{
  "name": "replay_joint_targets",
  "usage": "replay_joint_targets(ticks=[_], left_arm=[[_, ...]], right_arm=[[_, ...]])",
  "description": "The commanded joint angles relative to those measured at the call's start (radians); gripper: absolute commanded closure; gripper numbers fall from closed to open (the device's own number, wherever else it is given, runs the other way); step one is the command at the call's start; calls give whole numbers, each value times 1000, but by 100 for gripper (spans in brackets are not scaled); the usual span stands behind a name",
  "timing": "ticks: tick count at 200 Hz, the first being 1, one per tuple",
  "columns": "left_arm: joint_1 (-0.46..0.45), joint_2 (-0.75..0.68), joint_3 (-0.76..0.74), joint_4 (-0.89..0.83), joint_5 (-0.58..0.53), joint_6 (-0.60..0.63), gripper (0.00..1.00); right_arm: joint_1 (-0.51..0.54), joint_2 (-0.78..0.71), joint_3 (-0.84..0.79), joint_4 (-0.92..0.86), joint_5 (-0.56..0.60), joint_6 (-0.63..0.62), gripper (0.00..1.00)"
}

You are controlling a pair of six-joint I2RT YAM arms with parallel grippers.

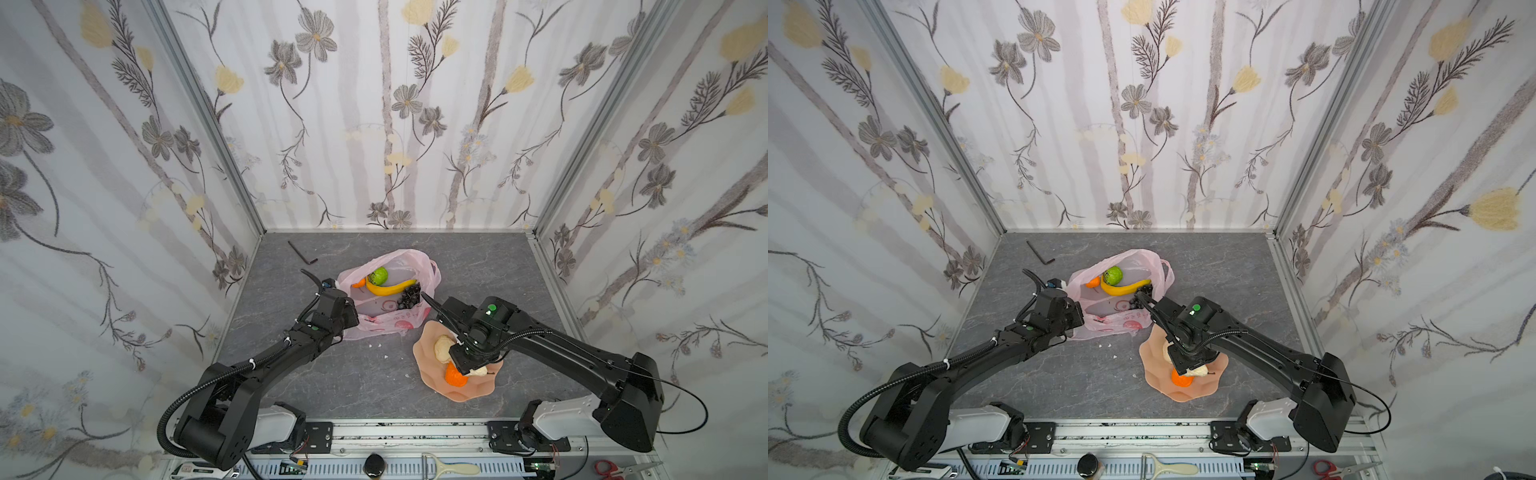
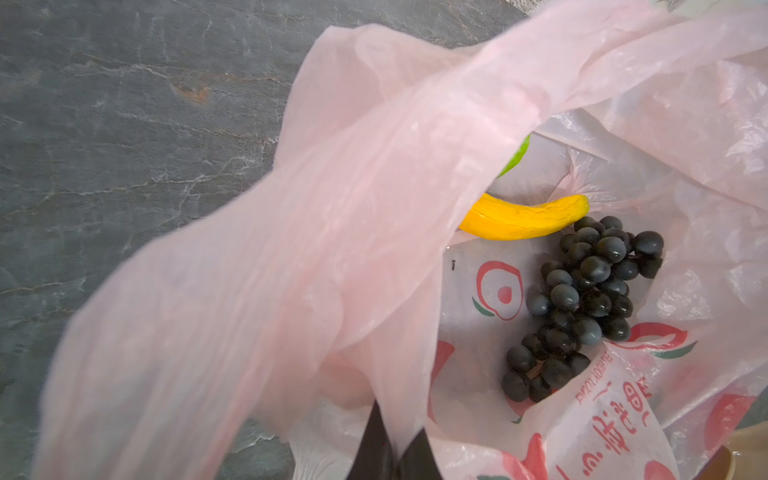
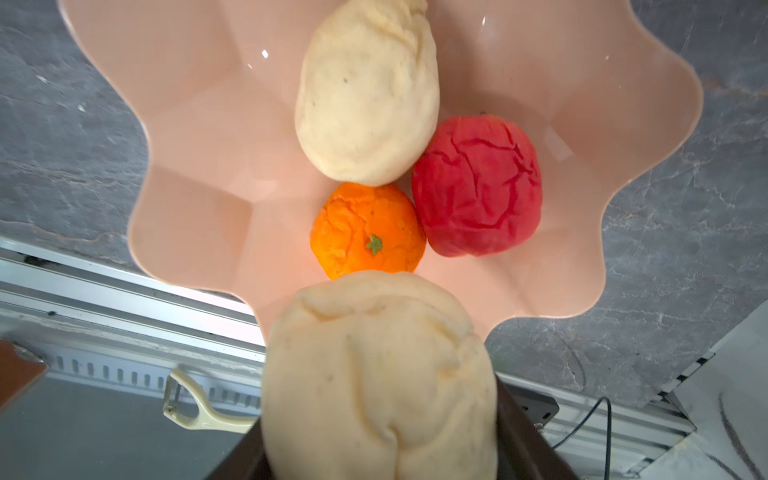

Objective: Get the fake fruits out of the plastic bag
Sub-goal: 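Lift the cream fruit out and carry it over the peach plate, then lower the cream fruit onto the plate beside the orange fruit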

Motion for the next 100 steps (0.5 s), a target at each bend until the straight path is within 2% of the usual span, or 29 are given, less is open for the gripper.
replay_joint_targets(ticks=[1, 100], left_arm=[[0, -3, -2, 26, 1, -3, 100], [0, -6, -9, 28, 0, -1, 100]], right_arm=[[6, -3, -27, -36, 9, 26, 45], [22, 70, -96, -53, 97, 66, 46]])
